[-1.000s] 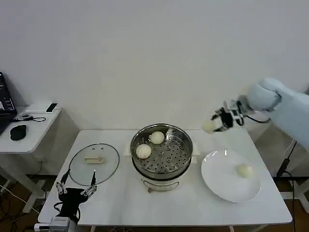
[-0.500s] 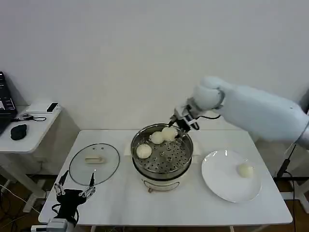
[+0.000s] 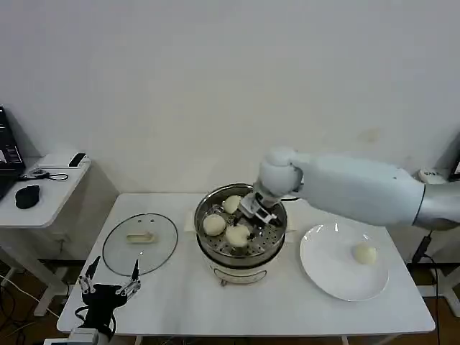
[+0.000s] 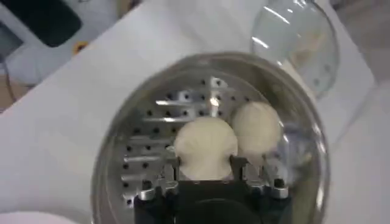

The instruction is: Take steamed baozi put them in steamer then cover it.

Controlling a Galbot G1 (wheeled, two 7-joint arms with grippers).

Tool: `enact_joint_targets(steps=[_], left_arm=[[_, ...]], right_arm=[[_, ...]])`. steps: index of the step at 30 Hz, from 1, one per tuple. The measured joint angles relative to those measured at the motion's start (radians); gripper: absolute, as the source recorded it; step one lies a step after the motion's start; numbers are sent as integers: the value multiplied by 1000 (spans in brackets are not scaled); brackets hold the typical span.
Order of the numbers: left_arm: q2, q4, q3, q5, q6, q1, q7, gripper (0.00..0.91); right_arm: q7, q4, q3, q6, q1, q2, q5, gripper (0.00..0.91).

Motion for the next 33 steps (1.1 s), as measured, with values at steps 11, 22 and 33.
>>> enact_joint_targets(steps=[11, 22, 33], left_arm=[[-1, 3, 0, -1, -1, -3, 0, 907], [10, 10, 0, -4, -3, -14, 0, 907], [26, 25, 10, -12, -4, -27, 0, 907]], right_arm=[[2, 13, -17, 60, -9, -2, -36, 907], [21, 1, 11, 71, 15, -31, -37, 907], [43, -34, 72, 12, 38, -134, 2, 907]])
